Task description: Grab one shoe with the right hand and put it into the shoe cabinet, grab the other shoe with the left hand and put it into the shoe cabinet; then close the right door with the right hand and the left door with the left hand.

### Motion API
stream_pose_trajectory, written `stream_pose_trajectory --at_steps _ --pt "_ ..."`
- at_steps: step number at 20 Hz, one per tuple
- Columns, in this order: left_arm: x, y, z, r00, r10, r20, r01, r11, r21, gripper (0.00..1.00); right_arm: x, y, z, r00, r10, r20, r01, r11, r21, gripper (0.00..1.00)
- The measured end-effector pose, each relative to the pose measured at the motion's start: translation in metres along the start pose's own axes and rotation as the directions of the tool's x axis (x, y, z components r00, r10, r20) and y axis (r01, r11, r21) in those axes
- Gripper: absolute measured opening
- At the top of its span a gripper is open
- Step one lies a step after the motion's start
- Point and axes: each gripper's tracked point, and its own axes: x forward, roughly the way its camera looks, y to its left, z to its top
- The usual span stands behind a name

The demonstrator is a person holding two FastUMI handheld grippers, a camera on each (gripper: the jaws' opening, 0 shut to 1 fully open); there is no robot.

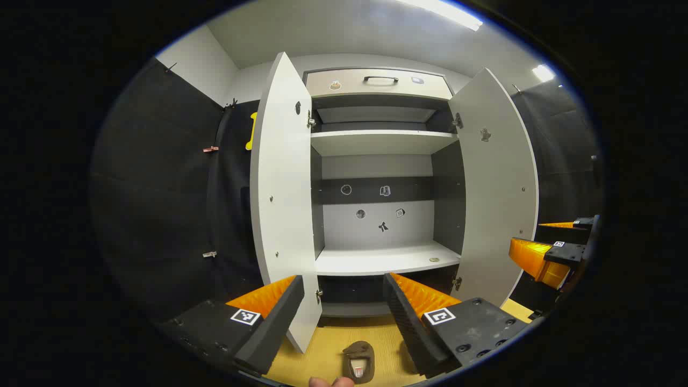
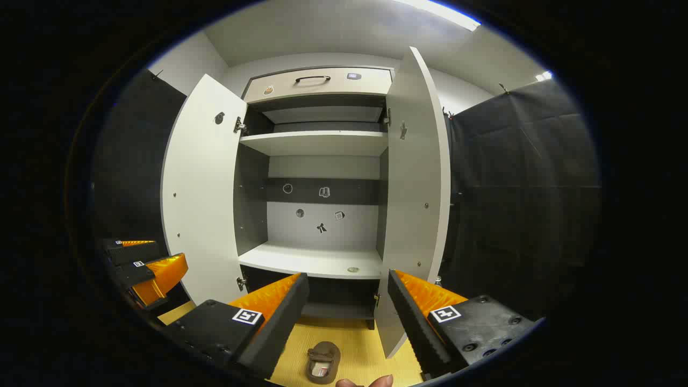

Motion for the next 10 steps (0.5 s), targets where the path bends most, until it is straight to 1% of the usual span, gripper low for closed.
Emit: stream_pose_trajectory --at_steps 3,4,5,6,10 --pt "0.0005 0.0012 0.0012 1.0 0.003 0.002 -0.003 1.0 0.001 0.95 -0.0002 0.0018 0.0002 1.0 0.005 -0.002 -0.005 1.0 0.004 0.98" --pt "0.0001 0.0016 0.0011 1.0 0.004 0.001 -0.004 1.0 0.001 0.92 -0.0005 0.0009 0.0004 1.0 0.004 -0.003 -0.004 1.0 0.005 0.98" --pt "-0.0007 0.0017 0.0006 1.0 0.005 0.001 -0.005 1.0 -0.001 0.92 -0.0004 0.0002 0.0004 1.0 0.002 -0.004 -0.002 1.0 0.005 0.98" --pt "-0.001 0.0016 -0.0003 1.0 0.004 0.002 -0.004 1.0 -0.001 0.95 -0.0006 0.0007 0.001 1.0 0.002 -0.002 -0.002 1.0 0.005 0.98" --pt "-0.0008 0.0032 -0.0003 1.0 0.008 0.002 -0.008 1.0 0.001 0.95 -0.0001 -0.0009 0.0005 1.0 -0.005 -0.005 0.005 1.0 0.006 0.98"
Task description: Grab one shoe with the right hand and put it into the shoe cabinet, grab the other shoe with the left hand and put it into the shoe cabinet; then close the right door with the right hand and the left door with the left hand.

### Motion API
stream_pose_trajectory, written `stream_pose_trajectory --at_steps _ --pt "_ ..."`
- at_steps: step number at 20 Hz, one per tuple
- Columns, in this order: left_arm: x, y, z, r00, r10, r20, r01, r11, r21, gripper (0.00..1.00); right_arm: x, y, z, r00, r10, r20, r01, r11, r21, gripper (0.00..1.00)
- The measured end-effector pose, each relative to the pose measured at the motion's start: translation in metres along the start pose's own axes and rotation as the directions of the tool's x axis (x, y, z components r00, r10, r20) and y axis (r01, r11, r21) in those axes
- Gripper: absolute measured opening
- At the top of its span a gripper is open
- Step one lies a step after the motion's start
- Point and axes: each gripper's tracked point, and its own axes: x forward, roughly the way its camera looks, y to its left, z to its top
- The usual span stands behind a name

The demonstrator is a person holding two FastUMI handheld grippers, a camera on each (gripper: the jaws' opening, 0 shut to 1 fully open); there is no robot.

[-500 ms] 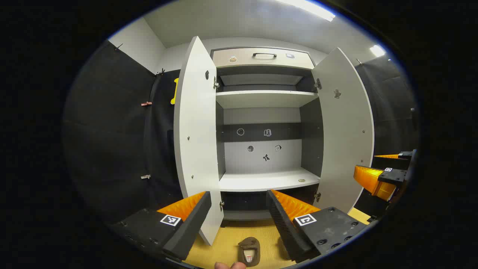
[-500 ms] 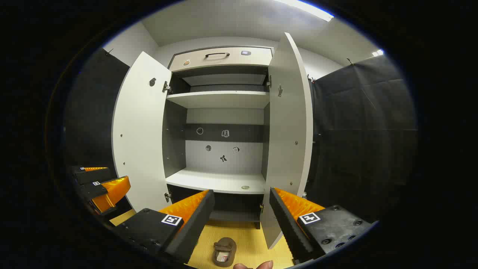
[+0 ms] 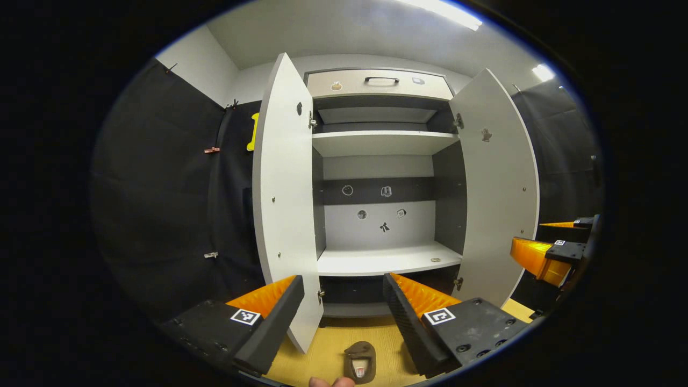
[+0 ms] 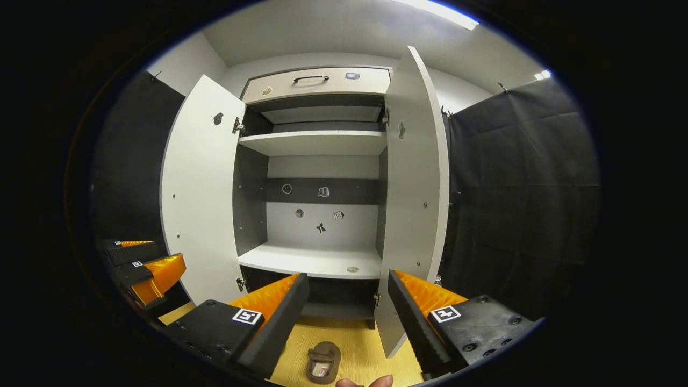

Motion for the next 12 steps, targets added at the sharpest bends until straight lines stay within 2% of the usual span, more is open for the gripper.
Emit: stream_pose_trajectory --at_steps 2,7,12 --pt "0.0 0.001 0.0 1.0 0.002 0.0 -0.002 1.0 -0.001 0.92 0.0 0.0 0.0 1.0 -0.001 0.001 0.001 1.0 -0.002 0.98" --pt "0.0 0.008 -0.001 1.0 0.015 0.002 -0.015 1.0 0.0 0.95 0.002 0.008 -0.006 1.0 0.018 -0.016 -0.018 1.0 -0.004 0.97" --pt "-0.001 0.019 -0.01 1.0 0.028 -0.001 -0.028 1.0 0.009 0.95 0.005 0.024 -0.048 0.991 0.065 -0.119 -0.065 0.998 0.007 0.98"
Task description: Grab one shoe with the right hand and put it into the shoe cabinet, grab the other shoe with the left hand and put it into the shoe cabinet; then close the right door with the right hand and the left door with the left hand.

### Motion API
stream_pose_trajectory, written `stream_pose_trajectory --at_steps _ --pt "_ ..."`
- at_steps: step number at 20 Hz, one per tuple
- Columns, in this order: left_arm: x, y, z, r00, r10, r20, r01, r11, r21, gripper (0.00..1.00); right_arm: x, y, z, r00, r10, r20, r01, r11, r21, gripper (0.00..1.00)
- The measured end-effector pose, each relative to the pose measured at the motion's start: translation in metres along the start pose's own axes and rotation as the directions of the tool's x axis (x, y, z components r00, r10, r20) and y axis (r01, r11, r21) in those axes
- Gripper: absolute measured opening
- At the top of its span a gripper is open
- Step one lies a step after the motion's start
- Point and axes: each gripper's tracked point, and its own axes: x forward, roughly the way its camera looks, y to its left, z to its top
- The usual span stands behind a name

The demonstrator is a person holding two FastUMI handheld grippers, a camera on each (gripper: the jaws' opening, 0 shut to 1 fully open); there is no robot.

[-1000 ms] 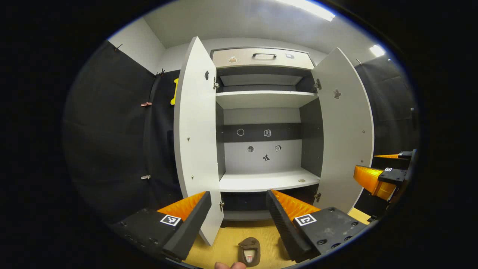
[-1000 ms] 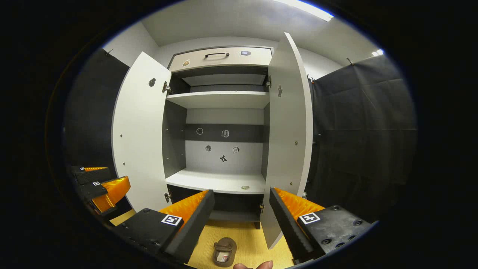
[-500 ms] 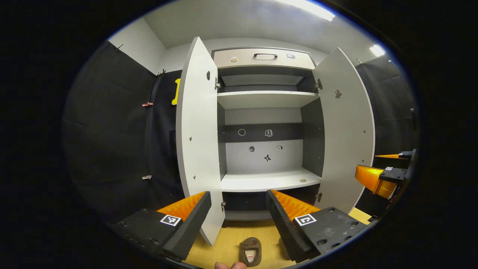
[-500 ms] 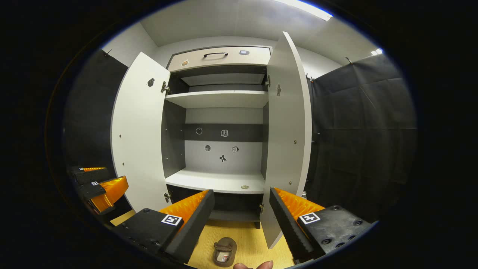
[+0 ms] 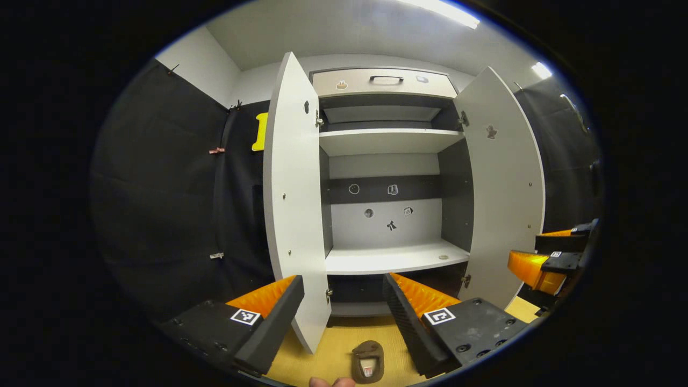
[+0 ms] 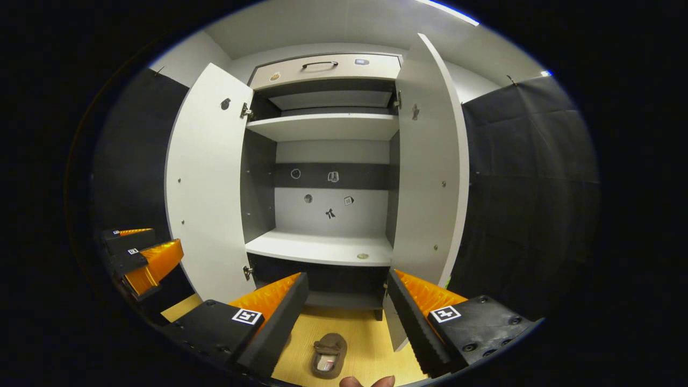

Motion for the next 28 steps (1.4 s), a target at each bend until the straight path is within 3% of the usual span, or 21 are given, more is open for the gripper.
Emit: stream_pose_trajectory --at_steps 4,7,14,19,22,24,26,27,28 --pt "0.0 0.012 -0.015 1.0 0.015 -0.01 -0.015 1.0 -0.005 0.95 0.009 0.019 -0.058 0.992 0.045 -0.122 -0.042 0.999 0.024 0.98" --pt "0.0 0.023 -0.027 0.999 0.039 -0.024 -0.038 0.999 0.021 0.95 0.017 0.037 -0.112 0.969 0.094 -0.228 -0.082 0.995 0.062 0.98" --pt "0.004 0.026 -0.051 0.998 0.037 -0.045 -0.035 0.998 0.05 0.95 0.033 0.047 -0.255 0.877 0.119 -0.465 -0.079 0.991 0.105 0.99" --pt "0.007 0.018 -0.075 0.996 0.025 -0.087 -0.022 0.999 0.037 0.94 0.054 0.058 -0.32 0.824 0.139 -0.549 -0.069 0.987 0.146 0.99" --pt "0.009 0.014 -0.089 0.994 0.011 -0.112 -0.008 0.999 0.032 0.94 0.07 0.058 -0.357 0.793 0.125 -0.596 -0.023 0.984 0.177 0.98" --pt "0.009 0.011 -0.094 0.992 0.006 -0.122 -0.003 1.0 0.023 0.95 0.08 0.057 -0.379 0.774 0.115 -0.622 -0.003 0.984 0.178 0.95" --pt "0.009 0.012 -0.1 0.991 0.006 -0.135 -0.003 1.0 0.023 0.94 0.095 0.061 -0.394 0.773 0.106 -0.625 0.0 0.986 0.167 0.94" --pt "0.009 0.013 -0.102 0.99 0.007 -0.143 -0.003 1.0 0.026 0.94 0.103 0.062 -0.399 0.776 0.101 -0.622 0.001 0.987 0.16 0.82" --pt "0.009 0.015 -0.106 0.989 0.009 -0.149 -0.004 1.0 0.029 0.94 0.11 0.066 -0.404 0.78 0.101 -0.617 0.001 0.987 0.163 0.78"
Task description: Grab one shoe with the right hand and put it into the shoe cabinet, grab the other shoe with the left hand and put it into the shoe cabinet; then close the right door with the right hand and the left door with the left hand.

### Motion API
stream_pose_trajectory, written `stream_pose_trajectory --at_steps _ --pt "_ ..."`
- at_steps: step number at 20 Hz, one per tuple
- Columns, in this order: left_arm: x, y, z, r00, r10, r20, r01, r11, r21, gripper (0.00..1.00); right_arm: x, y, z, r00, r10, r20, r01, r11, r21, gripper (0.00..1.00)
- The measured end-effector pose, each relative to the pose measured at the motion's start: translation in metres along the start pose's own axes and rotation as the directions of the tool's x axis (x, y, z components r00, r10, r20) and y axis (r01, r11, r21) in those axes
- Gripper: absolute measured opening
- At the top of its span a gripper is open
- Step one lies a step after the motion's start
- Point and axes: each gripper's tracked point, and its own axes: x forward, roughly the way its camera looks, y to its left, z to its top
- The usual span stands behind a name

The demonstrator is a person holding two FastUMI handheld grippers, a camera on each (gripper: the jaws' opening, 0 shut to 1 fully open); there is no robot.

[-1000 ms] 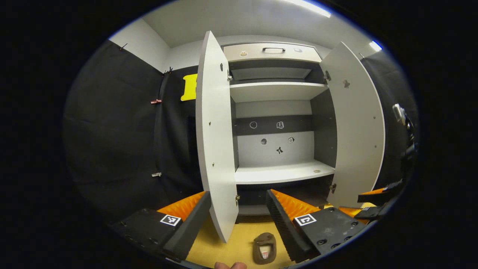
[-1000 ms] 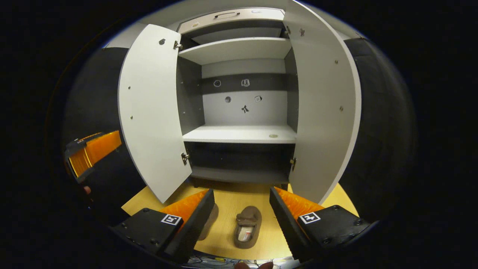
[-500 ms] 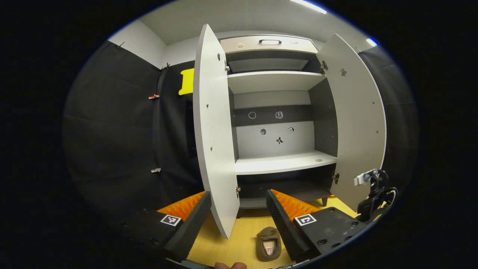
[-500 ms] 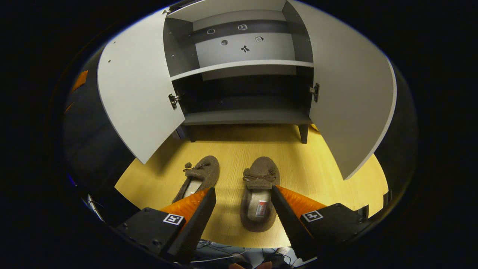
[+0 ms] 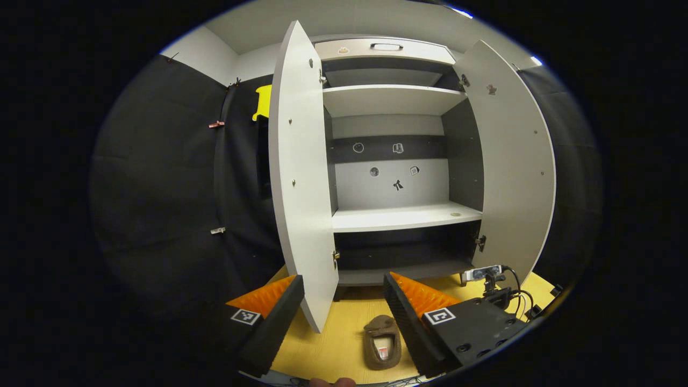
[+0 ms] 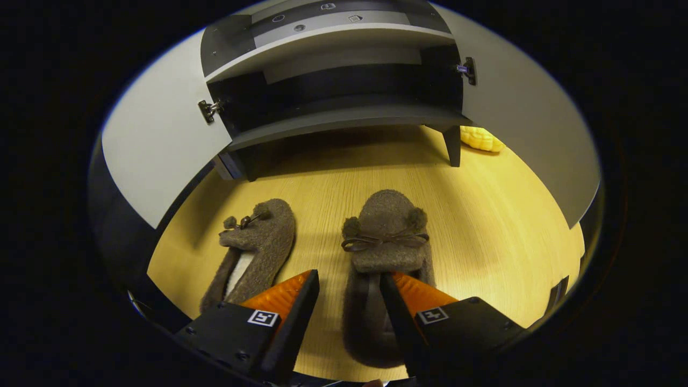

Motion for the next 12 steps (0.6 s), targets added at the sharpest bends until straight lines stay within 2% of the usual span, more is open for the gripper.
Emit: stream_pose_trajectory --at_steps 2,3,4,5,6,7,8,9,12 --pt "0.001 0.004 -0.006 1.0 0.005 -0.016 -0.005 1.0 0.001 0.94 0.016 -0.001 0.002 0.999 -0.025 0.021 0.025 1.0 0.009 0.76" --pt "0.001 0.005 -0.009 1.0 0.007 -0.023 -0.007 1.0 0.0 0.94 0.023 -0.005 0.006 0.997 -0.055 0.048 0.055 0.998 0.012 0.64" --pt "0.001 0.008 -0.011 1.0 0.01 -0.029 -0.01 1.0 0.0 0.94 0.03 -0.009 0.01 0.994 -0.08 0.076 0.08 0.997 0.013 0.58" --pt "0.002 0.01 -0.014 0.999 0.013 -0.036 -0.013 1.0 0.001 0.95 0.035 -0.017 0.013 0.989 -0.118 0.095 0.117 0.993 0.015 0.42" --pt "0.003 0.012 -0.017 0.999 0.014 -0.043 -0.014 1.0 0.0 0.94 0.035 -0.016 0.013 0.987 -0.118 0.105 0.115 0.993 0.034 0.23" --pt "0.003 0.013 -0.02 0.999 0.011 -0.05 -0.011 1.0 -0.003 0.94 0.036 -0.017 0.014 0.986 -0.119 0.114 0.115 0.992 0.047 0.17" --pt "0.004 0.014 -0.022 0.999 0.009 -0.053 -0.009 1.0 -0.004 0.94 0.031 -0.019 0.016 0.984 -0.127 0.122 0.122 0.991 0.046 0.16" --pt "0.005 0.016 -0.023 0.998 0.008 -0.055 -0.008 1.0 -0.005 0.95 0.023 -0.018 0.018 0.984 -0.119 0.133 0.113 0.992 0.049 0.09" --pt "0.008 0.017 -0.024 0.998 0.0 -0.057 -0.001 1.0 -0.013 0.94 0.006 -0.015 0.032 0.984 -0.086 0.154 0.08 0.996 0.042 0.08"
